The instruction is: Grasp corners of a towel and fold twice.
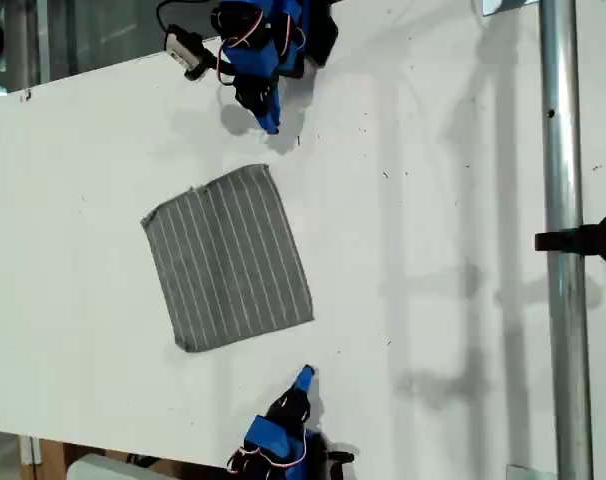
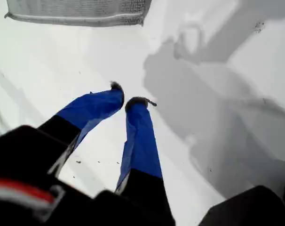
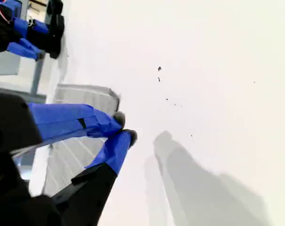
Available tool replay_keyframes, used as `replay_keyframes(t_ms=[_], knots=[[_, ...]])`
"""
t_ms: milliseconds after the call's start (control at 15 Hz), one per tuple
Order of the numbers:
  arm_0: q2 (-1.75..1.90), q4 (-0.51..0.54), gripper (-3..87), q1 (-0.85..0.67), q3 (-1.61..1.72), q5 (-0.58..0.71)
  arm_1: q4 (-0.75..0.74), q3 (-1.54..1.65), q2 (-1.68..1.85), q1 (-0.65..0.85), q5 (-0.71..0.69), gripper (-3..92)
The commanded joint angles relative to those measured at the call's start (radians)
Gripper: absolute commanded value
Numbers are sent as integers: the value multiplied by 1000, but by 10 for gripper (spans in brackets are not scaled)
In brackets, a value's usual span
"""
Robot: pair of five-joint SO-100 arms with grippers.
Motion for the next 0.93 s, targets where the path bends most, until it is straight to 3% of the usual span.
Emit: replay_keyframes(t_ms=[0, 867], knots=[[5, -12, -29, -143, 8, -457, -3, -29, 11, -46, -9, -2], [5, -11, -29, -141, 8, -457, 0, -34, 11, -66, -17, -2]])
